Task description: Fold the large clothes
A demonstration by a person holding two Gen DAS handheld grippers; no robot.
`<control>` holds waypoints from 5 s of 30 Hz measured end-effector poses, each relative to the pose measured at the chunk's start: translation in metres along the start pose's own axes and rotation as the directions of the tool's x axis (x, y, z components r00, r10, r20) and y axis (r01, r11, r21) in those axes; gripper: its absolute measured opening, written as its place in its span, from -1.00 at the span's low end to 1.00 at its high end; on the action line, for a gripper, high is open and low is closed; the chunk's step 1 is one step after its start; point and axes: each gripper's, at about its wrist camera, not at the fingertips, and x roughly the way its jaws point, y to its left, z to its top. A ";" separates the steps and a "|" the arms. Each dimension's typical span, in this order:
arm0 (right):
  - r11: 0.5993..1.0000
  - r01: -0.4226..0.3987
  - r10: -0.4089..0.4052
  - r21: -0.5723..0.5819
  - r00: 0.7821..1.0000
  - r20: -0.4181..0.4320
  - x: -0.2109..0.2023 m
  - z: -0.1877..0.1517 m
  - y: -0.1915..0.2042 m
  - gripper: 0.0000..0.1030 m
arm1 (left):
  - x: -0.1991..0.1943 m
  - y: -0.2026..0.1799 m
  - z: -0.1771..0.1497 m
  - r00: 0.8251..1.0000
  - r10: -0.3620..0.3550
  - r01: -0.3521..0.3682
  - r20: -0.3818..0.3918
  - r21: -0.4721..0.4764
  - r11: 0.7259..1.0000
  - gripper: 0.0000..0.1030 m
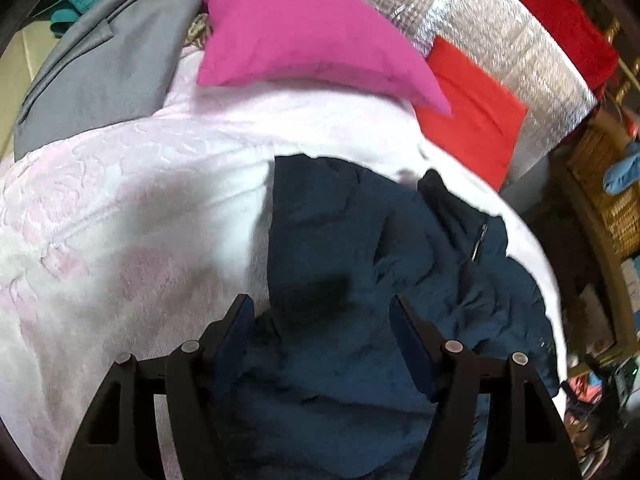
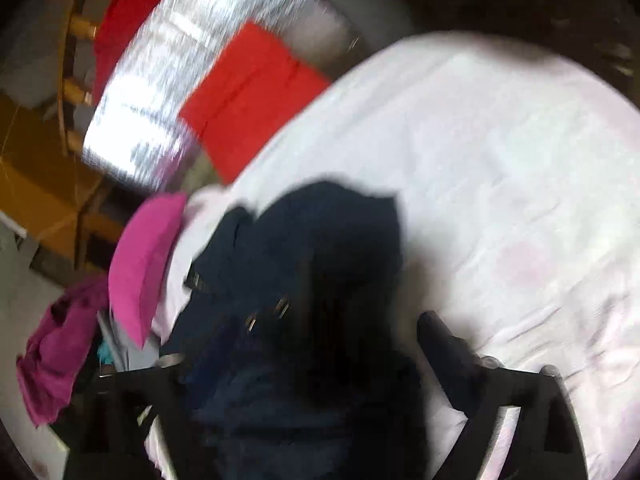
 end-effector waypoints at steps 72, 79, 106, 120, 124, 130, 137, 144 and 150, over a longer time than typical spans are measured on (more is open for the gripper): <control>0.848 -0.267 0.310 0.457 0.951 -0.019 0.083 -0.087 -0.009 -0.45 | 0.061 0.031 -0.061 0.847 -0.532 0.443 0.008 -0.563 0.697 -0.60; 0.942 -0.239 0.236 0.234 0.971 0.043 0.051 -0.067 0.021 -0.62 | 0.028 0.029 -0.053 0.846 -0.529 0.493 0.067 -0.476 0.729 -0.77; 0.973 -0.166 0.164 0.160 0.986 0.029 0.040 -0.059 0.015 -0.60 | 0.032 0.022 -0.057 0.902 -0.431 0.382 -0.028 -0.415 0.826 -0.56; 0.994 -0.042 0.073 0.101 0.944 -0.322 0.034 -0.056 0.023 0.18 | -0.033 0.020 -0.068 0.910 -0.333 0.280 -0.246 -0.226 0.933 0.00; 0.997 -0.077 0.069 -0.018 0.957 -0.281 -0.004 -0.050 0.033 0.18 | -0.079 0.021 -0.052 0.936 -0.336 0.323 -0.103 -0.123 0.938 0.17; 0.988 -0.135 0.124 -0.077 0.984 -0.125 -0.007 -0.039 0.055 -0.43 | -0.082 0.031 -0.032 0.977 -0.181 0.192 0.115 -0.095 0.977 0.37; 0.980 -0.036 0.009 -0.198 0.990 -0.140 0.048 -0.050 0.078 -0.56 | -0.026 0.028 -0.026 0.996 -0.081 0.085 0.031 -0.144 0.986 0.34; 0.992 -0.026 -0.008 -0.125 0.964 -0.266 0.074 -0.046 0.058 -0.67 | -0.011 0.023 -0.034 0.997 -0.038 0.032 -0.072 -0.085 0.996 0.32; 0.995 -0.095 0.090 -0.038 0.990 -0.110 0.033 -0.012 0.039 -0.62 | -0.047 0.027 -0.024 0.996 -0.076 0.081 0.055 -0.088 0.993 0.35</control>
